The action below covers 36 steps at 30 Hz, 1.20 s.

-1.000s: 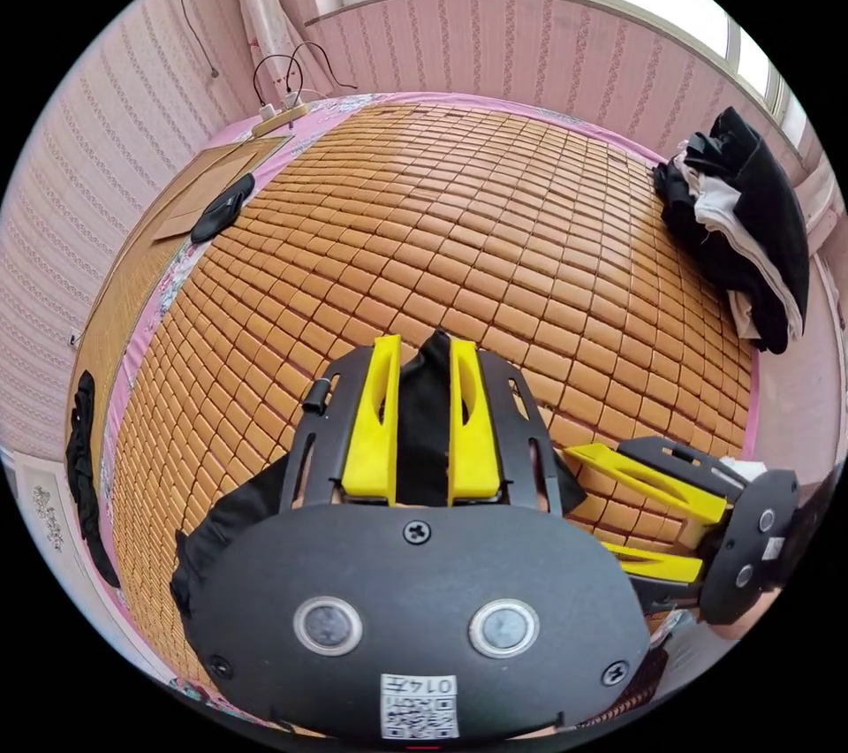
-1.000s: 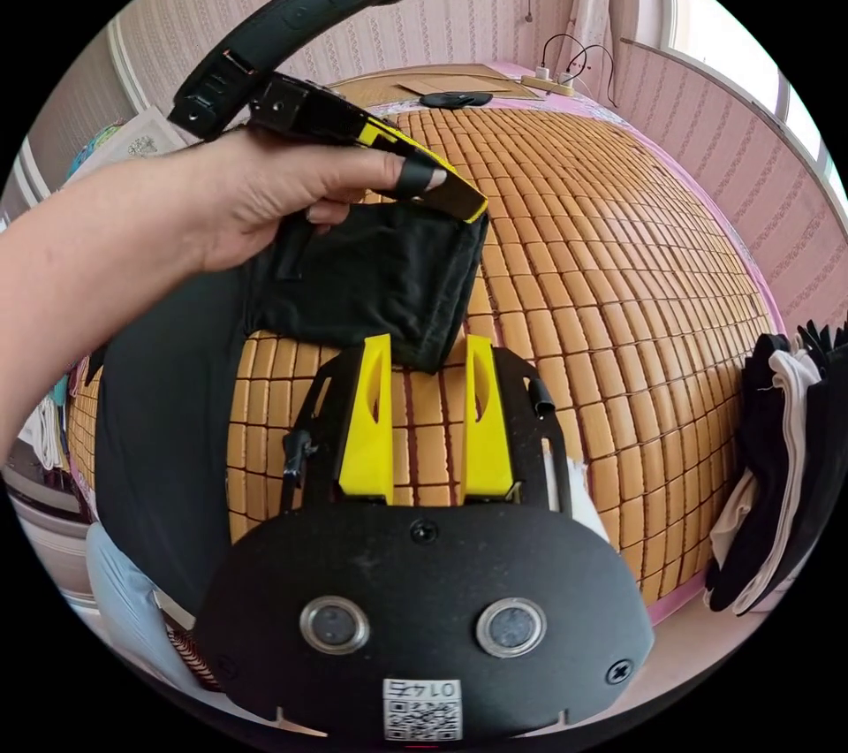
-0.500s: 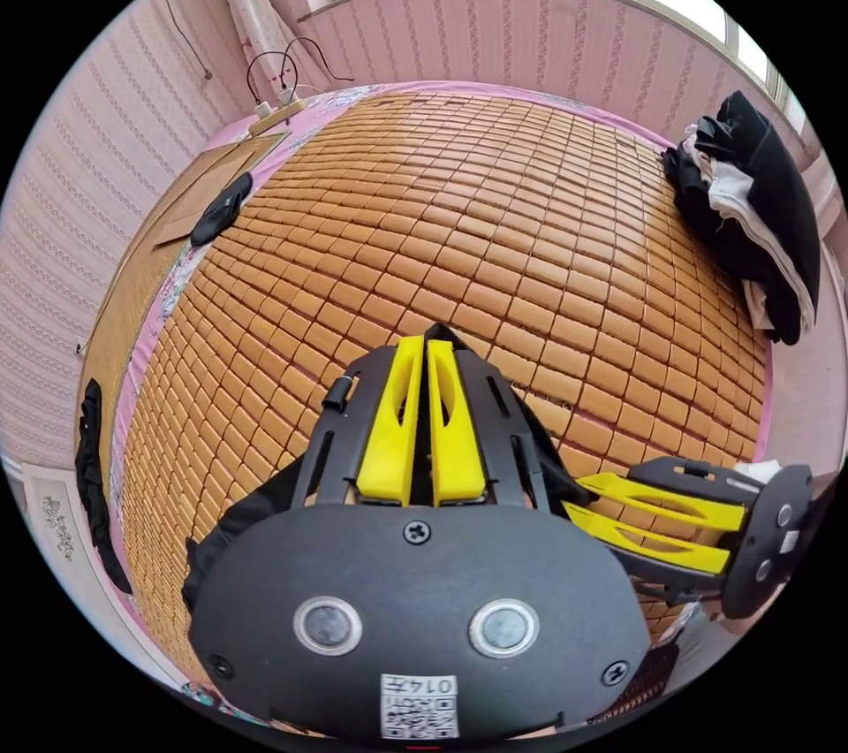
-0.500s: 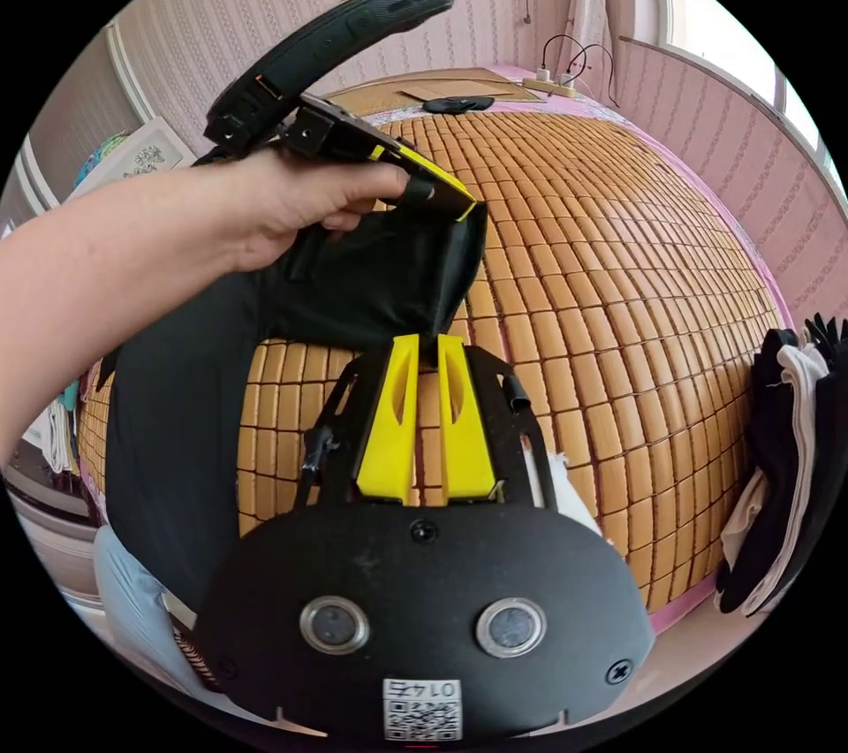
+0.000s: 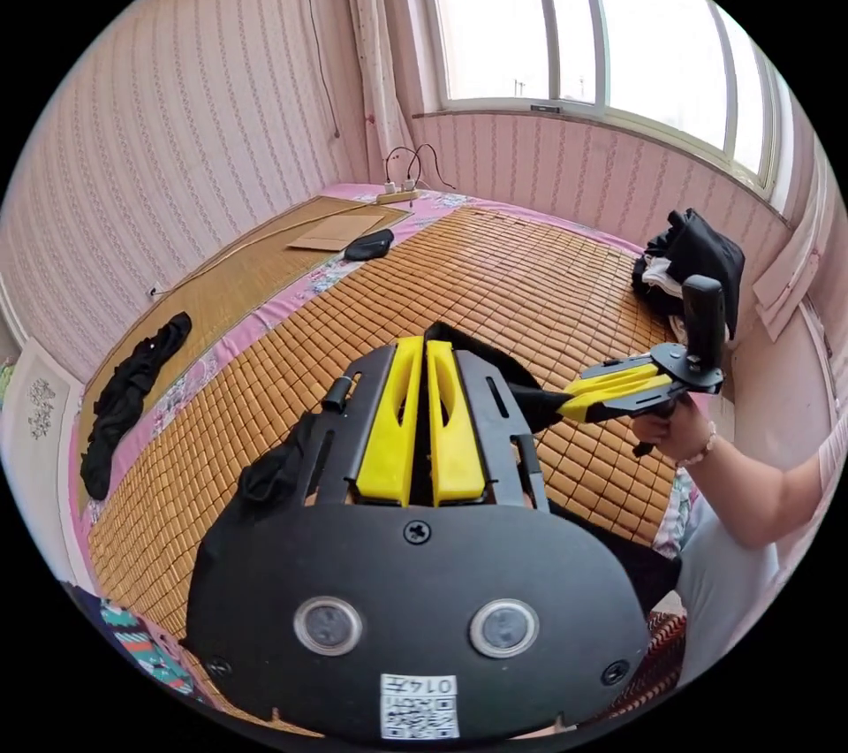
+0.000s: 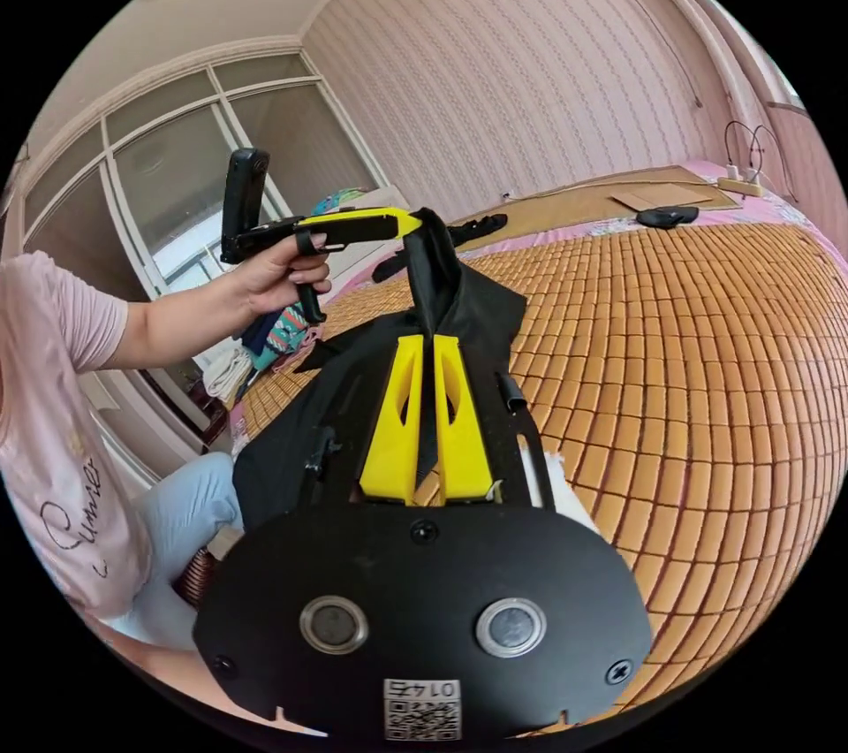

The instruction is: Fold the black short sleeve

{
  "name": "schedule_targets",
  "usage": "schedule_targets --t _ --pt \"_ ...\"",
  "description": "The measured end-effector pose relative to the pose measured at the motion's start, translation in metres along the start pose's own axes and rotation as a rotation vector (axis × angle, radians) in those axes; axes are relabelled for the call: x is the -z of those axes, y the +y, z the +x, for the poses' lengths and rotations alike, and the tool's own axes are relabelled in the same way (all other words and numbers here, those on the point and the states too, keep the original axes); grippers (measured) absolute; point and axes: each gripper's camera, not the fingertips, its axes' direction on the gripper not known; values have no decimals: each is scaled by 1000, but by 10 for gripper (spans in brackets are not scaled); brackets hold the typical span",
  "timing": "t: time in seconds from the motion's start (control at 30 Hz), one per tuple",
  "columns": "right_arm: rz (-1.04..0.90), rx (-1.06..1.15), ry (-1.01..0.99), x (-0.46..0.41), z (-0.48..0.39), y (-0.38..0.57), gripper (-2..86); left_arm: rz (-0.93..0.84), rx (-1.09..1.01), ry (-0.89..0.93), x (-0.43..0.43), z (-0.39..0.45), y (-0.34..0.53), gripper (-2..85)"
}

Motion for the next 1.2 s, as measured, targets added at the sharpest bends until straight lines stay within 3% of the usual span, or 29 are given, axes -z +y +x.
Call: schedule_targets --t 0.2,0.4,0.67,1.03,1.2 --pt "-217 97 -105 -44 -20 11 13 -117 151 -41 19 -9 102 -7" --pt "-377 201 -89 -81 -39 30 13 -188 294 -26 0 -20 167 -5" --pt "-543 317 -284 -98 -48 55 5 -259 350 26 -2 -44 197 6" --pt "-508 289 -303 -112 -37 65 -7 -295 242 5 34 -48 198 36" --pt "-662 355 -253 -162 -56 77 -7 -303 294 27 7 -60 192 48"
